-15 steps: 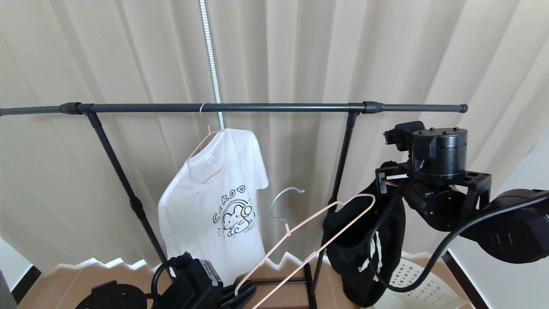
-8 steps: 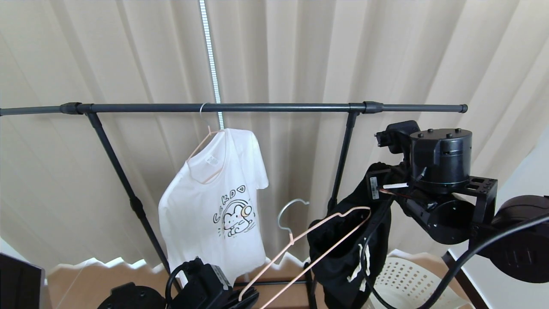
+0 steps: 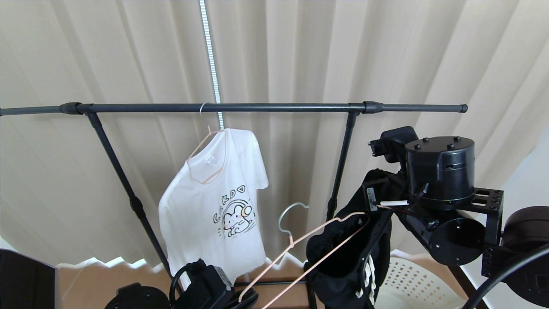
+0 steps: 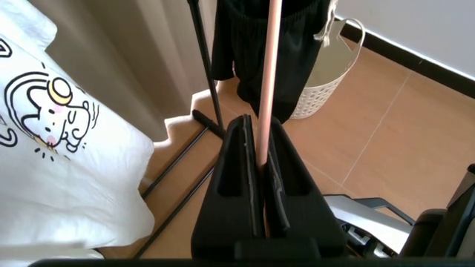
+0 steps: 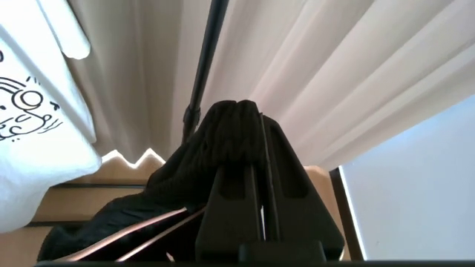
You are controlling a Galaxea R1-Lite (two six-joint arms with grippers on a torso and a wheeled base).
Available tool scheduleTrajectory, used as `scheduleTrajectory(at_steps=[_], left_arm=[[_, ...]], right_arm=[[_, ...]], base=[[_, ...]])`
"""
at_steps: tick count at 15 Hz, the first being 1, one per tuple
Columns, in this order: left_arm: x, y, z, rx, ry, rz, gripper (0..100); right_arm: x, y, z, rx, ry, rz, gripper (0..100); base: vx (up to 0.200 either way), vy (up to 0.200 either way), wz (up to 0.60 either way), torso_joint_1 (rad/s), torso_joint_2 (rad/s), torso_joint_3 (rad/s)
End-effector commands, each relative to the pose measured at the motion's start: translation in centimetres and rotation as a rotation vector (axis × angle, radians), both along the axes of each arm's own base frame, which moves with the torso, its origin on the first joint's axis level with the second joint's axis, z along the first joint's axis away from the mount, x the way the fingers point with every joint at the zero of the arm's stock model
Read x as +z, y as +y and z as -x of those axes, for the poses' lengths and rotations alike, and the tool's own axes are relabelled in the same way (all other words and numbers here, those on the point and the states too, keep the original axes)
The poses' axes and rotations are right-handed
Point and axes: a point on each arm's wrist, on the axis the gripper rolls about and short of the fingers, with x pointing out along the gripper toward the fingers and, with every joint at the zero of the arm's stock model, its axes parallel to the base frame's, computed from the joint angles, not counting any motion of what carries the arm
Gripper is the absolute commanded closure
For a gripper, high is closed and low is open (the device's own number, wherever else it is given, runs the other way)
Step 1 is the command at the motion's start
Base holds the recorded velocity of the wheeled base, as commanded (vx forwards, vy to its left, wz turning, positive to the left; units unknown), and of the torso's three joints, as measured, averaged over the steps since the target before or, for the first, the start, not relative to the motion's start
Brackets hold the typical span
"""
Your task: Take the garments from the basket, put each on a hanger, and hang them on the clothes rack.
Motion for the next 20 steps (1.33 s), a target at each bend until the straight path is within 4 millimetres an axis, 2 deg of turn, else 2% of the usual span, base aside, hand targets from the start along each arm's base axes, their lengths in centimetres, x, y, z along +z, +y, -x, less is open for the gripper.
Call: scheduleTrajectory(at_steps=[1,12,17,20], left_arm=[[0.4,0.1,0.1,0.0,-0.014,0.015,100],[1.4,0.0,-0.2,0.008,-0.052,0.06,100],[1.5,-0.1,-0.5,0.019,-0.055,0.065,100],[1.5,-0.1,-0.7,0.026,-0.058,0.067,100]], right_arm=[[-0.3,0.2,-0.1,0.003,0.007,0.006,100],[-1.6,0.7,-0.7,0.003,0.038,0.033,100],[-1.4,2.0,0.8,0.063,0.036,0.029,100],[-1.4,2.9,2.4,0.113,0.034,0.035,100]], base=[[0.0,0.0,0.0,0.0,0.0,0.0],[0.0,0.0,0.0,0.0,0.0,0.0],[0.0,0.0,0.0,0.0,0.0,0.0],[0.0,0.0,0.0,0.0,0.0,0.0]])
